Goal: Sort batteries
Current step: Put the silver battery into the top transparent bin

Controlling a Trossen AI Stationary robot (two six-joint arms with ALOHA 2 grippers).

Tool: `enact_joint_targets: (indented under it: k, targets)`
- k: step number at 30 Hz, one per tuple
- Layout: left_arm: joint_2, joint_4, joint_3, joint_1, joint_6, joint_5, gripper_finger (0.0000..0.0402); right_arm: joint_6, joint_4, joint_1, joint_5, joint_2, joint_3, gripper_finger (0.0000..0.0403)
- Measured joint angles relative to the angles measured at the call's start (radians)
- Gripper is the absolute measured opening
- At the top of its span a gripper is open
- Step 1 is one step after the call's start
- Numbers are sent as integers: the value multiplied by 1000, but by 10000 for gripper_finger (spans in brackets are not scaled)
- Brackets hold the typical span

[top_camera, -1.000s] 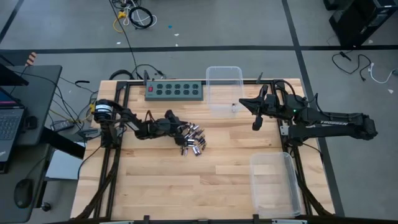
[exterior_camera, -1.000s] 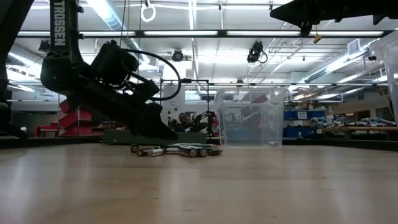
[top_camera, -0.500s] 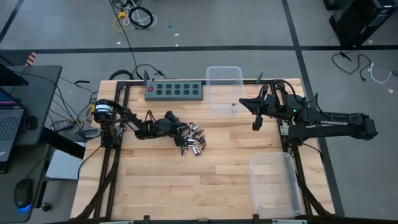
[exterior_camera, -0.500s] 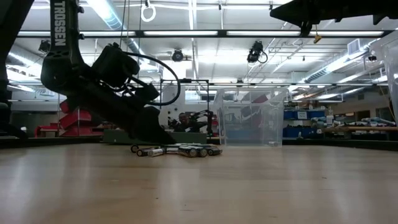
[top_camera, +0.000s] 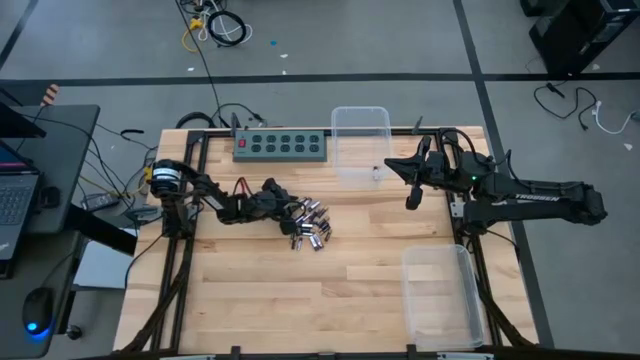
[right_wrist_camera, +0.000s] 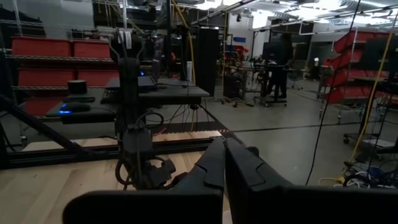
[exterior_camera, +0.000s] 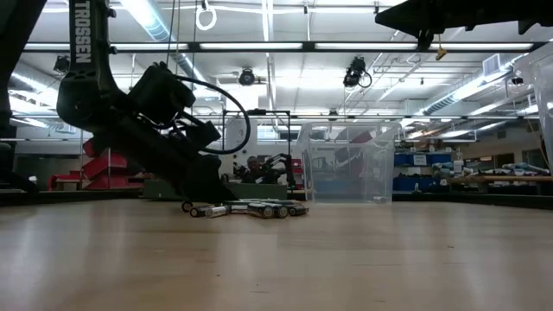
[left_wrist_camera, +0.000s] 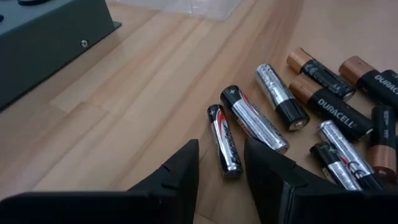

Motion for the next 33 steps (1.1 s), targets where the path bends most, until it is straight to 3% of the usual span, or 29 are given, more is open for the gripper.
enact_joint_targets:
  k: [14, 19, 26, 33]
  targets:
    - [-1, -17, 1, 0, 27, 11, 125, 0, 0, 0, 0, 0, 0, 3]
    - [-1, -23, 1, 0, 4, 0, 94, 1, -1, 0, 0, 0, 0, 3]
    - [-2, -28, 0, -1, 8, -2, 17, 1, -2, 0, 0, 0, 0, 3]
    - [1, 1, -2, -1, 12, -3, 16, 1, -2, 0, 0, 0, 0, 3]
